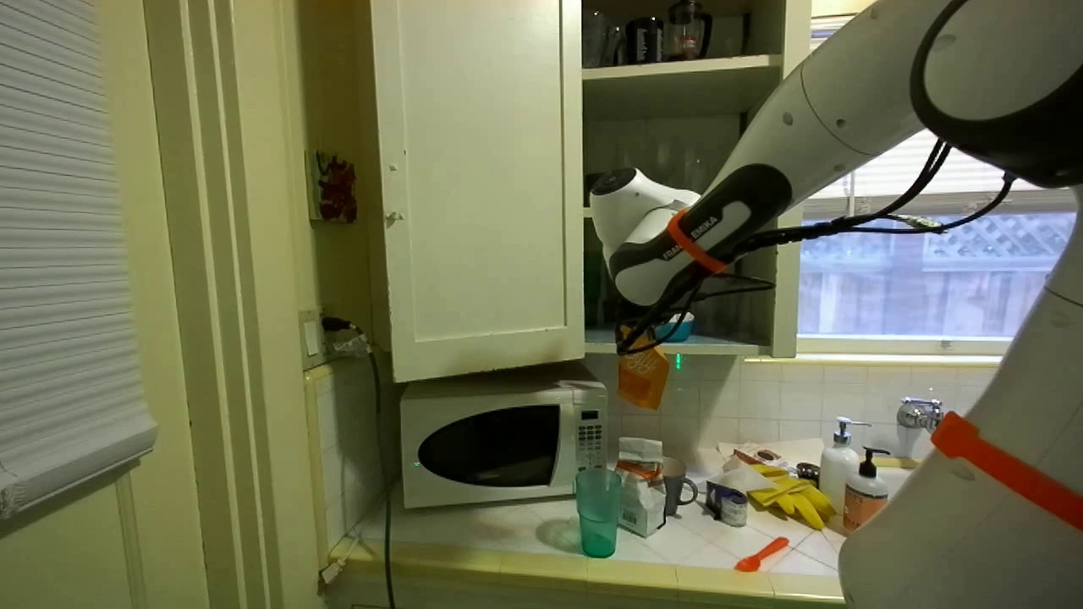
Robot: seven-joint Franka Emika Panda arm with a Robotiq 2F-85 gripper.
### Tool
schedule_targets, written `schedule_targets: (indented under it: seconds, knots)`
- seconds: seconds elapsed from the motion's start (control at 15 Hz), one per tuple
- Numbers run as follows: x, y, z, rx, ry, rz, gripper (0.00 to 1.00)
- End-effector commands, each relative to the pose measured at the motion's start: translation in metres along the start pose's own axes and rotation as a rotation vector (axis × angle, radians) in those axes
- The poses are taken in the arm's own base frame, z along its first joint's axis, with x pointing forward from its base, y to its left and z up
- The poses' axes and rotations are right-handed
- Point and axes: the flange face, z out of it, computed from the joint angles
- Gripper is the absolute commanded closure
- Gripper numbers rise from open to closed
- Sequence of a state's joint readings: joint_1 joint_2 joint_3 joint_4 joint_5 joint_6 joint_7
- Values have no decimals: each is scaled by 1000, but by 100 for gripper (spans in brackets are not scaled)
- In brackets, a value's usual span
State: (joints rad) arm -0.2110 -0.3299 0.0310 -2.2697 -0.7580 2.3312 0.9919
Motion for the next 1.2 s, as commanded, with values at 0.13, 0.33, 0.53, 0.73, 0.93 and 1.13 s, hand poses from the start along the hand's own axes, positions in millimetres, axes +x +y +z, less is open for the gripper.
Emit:
schedule_targets:
  seconds: [0.13, 0.33, 0.53, 0.73, 0.93, 1.13]
  knots:
    - [19, 15, -29, 24, 52, 97, 100]
    - [27, 19, -38, 36, 70, 125, 100]
    - [37, 20, -43, 35, 93, 170, 100]
    - [47, 20, -45, 33, 107, 225, 100]
    - [56, 21, -49, 33, 123, 278, 100]
    - [66, 23, -54, 39, 145, 328, 100]
